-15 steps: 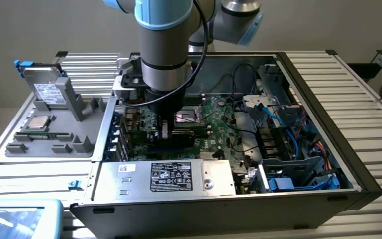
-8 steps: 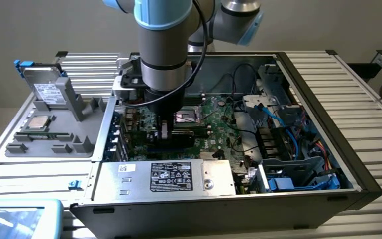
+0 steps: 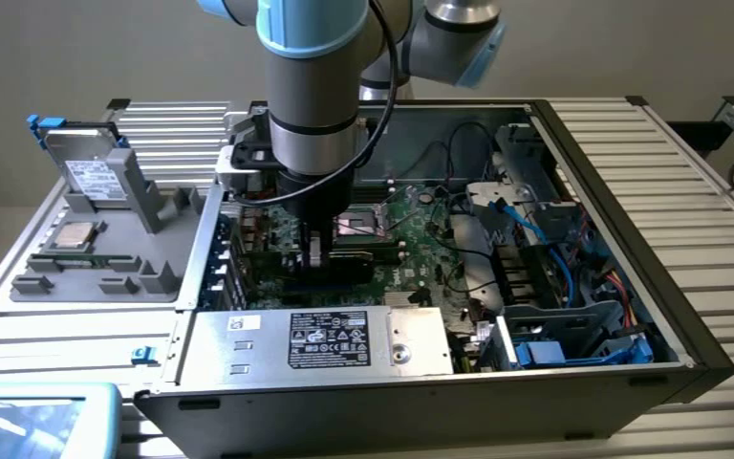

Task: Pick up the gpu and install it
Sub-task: 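Insert the gpu into the slot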

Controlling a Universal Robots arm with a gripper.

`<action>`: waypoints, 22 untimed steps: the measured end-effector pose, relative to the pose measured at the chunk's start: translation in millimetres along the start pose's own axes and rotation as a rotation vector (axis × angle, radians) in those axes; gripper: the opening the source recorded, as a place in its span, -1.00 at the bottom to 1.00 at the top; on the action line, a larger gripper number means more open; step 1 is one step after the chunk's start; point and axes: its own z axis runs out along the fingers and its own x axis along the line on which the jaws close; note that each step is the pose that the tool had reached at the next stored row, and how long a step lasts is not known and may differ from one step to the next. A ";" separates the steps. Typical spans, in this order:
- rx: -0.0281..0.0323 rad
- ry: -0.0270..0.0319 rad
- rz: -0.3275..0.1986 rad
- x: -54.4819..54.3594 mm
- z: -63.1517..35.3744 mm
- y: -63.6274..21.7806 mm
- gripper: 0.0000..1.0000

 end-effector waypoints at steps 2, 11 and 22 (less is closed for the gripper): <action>0.0000 0.0000 0.000 0.0 0.0 0.0 -0.41; -0.0001 0.0000 -0.001 0.5 0.0 -0.9 -0.41; 0.0001 0.0002 -0.002 0.6 0.6 -0.4 -0.41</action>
